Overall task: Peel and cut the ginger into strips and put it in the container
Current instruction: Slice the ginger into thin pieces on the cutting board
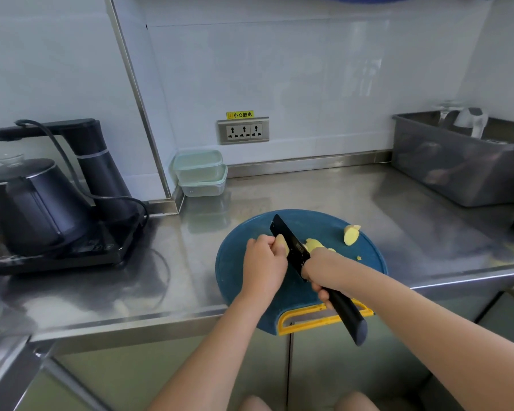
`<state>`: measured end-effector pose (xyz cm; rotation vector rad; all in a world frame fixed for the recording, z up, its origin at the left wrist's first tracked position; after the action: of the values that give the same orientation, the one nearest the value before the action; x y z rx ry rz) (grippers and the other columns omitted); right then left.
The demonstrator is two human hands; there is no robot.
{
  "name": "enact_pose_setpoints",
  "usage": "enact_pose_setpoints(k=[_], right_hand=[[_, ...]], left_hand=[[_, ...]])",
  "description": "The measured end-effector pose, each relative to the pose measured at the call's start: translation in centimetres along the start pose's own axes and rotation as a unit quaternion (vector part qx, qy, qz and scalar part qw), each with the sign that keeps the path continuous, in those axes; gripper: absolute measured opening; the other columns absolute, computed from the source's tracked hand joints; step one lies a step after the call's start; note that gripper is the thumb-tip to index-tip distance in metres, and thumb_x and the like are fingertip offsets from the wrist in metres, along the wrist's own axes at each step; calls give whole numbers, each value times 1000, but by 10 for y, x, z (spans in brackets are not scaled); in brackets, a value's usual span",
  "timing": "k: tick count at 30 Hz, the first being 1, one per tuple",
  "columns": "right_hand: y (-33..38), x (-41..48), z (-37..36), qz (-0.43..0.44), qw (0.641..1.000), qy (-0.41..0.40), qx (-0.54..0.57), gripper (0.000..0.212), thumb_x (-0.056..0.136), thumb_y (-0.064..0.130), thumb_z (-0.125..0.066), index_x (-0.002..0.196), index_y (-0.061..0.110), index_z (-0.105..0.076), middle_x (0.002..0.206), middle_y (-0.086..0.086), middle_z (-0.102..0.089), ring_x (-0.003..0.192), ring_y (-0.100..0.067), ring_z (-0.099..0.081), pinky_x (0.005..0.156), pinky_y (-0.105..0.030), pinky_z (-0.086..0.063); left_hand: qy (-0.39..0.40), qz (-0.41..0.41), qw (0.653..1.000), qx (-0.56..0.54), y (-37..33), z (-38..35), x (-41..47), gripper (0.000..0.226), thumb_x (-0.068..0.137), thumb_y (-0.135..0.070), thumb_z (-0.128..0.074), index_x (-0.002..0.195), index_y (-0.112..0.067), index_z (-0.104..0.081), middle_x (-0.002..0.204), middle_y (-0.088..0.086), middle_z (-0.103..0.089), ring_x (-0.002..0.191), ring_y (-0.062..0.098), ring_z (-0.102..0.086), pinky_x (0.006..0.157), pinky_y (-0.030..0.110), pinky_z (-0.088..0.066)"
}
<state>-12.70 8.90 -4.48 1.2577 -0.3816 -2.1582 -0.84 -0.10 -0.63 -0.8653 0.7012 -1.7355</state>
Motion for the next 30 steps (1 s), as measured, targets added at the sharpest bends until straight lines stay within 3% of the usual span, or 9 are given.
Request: enact_pose_setpoints(k=[3, 7, 11, 14, 17, 20, 25, 30], right_hand=[[8, 3, 0, 21, 999, -8, 49, 17, 96, 20, -44, 86, 7, -50, 51, -4, -46, 37, -16, -41, 44, -21, -40], [13, 0, 6, 93, 994, -14, 59, 19, 96, 17, -45, 105, 2, -53, 54, -5, -48, 39, -15, -42, 44, -24, -43], [5, -4, 24, 127, 986, -39, 96, 12, 95, 18, -49, 90, 7, -50, 52, -3, -46, 32, -12, -39, 38, -21, -40], [3, -11, 36, 142, 980, -65, 120, 16, 98, 21, -45, 88, 8, -46, 58, -6, -44, 38, -14, -38, 40, -23, -38], [14, -23, 41, 194, 973, -113, 62, 22, 101, 28, -41, 100, 8, -47, 67, -7, -46, 44, -15, -42, 43, -25, -42], [29, -34, 36, 255, 953, -162, -31, 19, 102, 28, -38, 99, 12, -46, 73, -4, -50, 50, -14, -49, 42, -24, -43], [36, -36, 25, 291, 925, -219, -106, 25, 102, 24, -35, 111, 5, -48, 93, -10, -54, 78, -21, -54, 60, -28, -43], [39, -46, 15, 317, 912, -231, -118, 14, 101, 21, -32, 99, 9, -39, 89, -6, -45, 80, -21, -45, 70, -29, -37]], left_hand=[[3, 2, 1000, -9, 3, 2, 1, 15, 97, -31, -49, 98, -21, -59, 104, 1, -58, 81, 2, -49, 61, 10, -34], [-4, 6, 1000, -2, 8, 5, 3, 21, 96, -26, -48, 109, -19, -62, 106, -1, -58, 90, 8, -51, 73, 18, -34], [-6, 0, 1000, 2, 6, 3, 2, 19, 96, -29, -49, 109, -21, -61, 103, -4, -55, 88, 8, -50, 73, 19, -34], [-7, -4, 1000, -2, 6, 3, 2, 18, 96, -31, -50, 107, -21, -60, 102, -5, -55, 89, 7, -52, 72, 18, -36], [-12, -7, 1000, -5, 5, 3, 2, 19, 96, -30, -51, 108, -19, -62, 102, -5, -57, 87, 4, -51, 68, 13, -35], [-16, -9, 1000, -12, 4, 5, 2, 20, 95, -29, -52, 108, -18, -63, 102, -4, -59, 86, 4, -51, 66, 11, -36], [-17, 6, 1000, -19, 5, 5, 1, 20, 95, -30, -53, 106, -16, -63, 101, -5, -60, 85, 3, -51, 62, 9, -34], [-14, 26, 999, -23, 7, 4, 2, 22, 94, -30, -53, 107, -15, -62, 102, -3, -61, 89, 6, -53, 62, 9, -33]])
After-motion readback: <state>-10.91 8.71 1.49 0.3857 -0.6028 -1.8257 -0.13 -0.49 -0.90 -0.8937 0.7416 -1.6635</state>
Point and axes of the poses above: each hand's wrist, its own x-axis towards the middle knuckle, its own z-axis out of the back of the hand, y = z × x, the point moved 10 cm from there along x, towards the middle knuckle
